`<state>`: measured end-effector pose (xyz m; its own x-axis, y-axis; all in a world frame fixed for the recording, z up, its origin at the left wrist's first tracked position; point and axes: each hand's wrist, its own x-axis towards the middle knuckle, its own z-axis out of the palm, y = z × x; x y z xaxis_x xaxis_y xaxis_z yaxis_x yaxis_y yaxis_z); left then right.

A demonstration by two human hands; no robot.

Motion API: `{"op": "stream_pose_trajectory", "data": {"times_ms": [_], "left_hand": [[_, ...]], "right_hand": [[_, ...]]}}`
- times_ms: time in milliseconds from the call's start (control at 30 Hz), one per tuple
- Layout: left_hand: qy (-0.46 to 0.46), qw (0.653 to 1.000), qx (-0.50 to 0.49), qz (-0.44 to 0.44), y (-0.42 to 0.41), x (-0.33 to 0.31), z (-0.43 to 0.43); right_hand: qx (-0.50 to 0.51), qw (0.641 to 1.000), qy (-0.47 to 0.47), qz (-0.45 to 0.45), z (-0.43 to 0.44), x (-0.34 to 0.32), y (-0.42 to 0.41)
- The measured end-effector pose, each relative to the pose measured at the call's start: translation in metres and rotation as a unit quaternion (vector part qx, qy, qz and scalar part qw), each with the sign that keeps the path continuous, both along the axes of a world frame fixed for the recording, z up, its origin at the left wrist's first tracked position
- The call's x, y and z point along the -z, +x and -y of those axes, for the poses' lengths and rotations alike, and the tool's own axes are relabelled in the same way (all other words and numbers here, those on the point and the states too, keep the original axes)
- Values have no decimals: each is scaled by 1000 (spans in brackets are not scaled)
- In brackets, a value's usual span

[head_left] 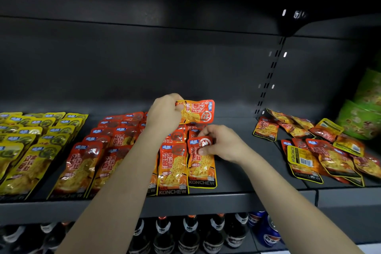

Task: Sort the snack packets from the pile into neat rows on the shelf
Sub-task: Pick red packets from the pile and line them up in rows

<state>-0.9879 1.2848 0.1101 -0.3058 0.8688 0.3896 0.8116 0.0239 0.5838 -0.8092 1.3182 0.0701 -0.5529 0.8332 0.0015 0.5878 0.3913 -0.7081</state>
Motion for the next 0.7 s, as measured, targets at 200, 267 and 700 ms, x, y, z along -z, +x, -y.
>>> {"op": "stream_pose_trajectory", "data": {"times_ms": [200,267,700], "left_hand": [[-1,1000,-4,-2,3,-1,-1],[1,1000,-1,0,3,-1,-1],[42,995,50,76,23,-4,-5]], "right_hand": [[31,999,41,10,4,-3,1],[37,998,40,6,3,-2,3],[77,952,-67,-287,-11,-12,15]]}}
